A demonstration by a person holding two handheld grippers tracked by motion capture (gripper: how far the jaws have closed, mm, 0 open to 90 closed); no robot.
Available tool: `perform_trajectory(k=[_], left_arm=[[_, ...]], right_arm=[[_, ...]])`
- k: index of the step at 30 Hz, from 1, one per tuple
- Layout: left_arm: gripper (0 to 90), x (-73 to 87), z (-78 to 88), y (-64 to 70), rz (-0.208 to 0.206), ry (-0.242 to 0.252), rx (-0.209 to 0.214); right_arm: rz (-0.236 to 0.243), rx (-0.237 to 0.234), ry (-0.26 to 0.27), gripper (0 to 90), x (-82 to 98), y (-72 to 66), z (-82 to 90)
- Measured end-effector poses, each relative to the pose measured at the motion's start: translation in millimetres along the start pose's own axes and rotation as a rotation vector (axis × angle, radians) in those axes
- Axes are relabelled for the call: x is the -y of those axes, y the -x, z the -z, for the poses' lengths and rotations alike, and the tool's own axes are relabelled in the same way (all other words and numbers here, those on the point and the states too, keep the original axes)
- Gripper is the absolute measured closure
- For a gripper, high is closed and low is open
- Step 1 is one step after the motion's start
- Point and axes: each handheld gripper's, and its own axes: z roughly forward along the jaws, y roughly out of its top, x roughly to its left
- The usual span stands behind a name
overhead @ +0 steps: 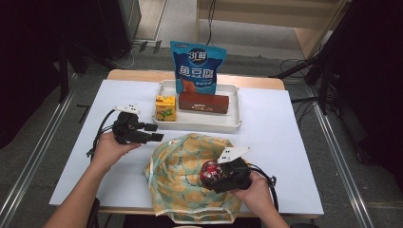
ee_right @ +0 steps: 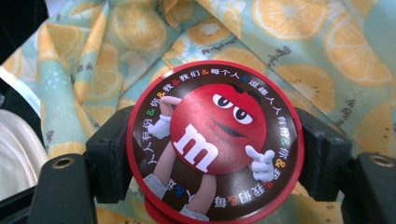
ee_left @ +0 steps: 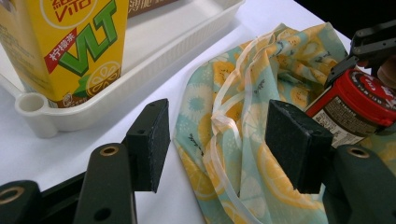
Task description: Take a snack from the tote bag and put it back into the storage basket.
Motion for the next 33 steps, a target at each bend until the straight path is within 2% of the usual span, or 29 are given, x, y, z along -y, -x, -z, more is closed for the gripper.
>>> perform_trajectory(k=[12, 33], left_arm=[[40.1, 2.3, 0.8, 0.3, 0.003, 0.002, -0.003], [40.0, 4.6, 2.0, 1.1, 0.003, 0.003, 0.001]], right_arm=[[-0.020, 0.004, 0.018, 26.2, -2.5, 7.6, 5.1], [-0.046, 0.041, 0.055, 26.2, -12.5, 22.5, 16.5]])
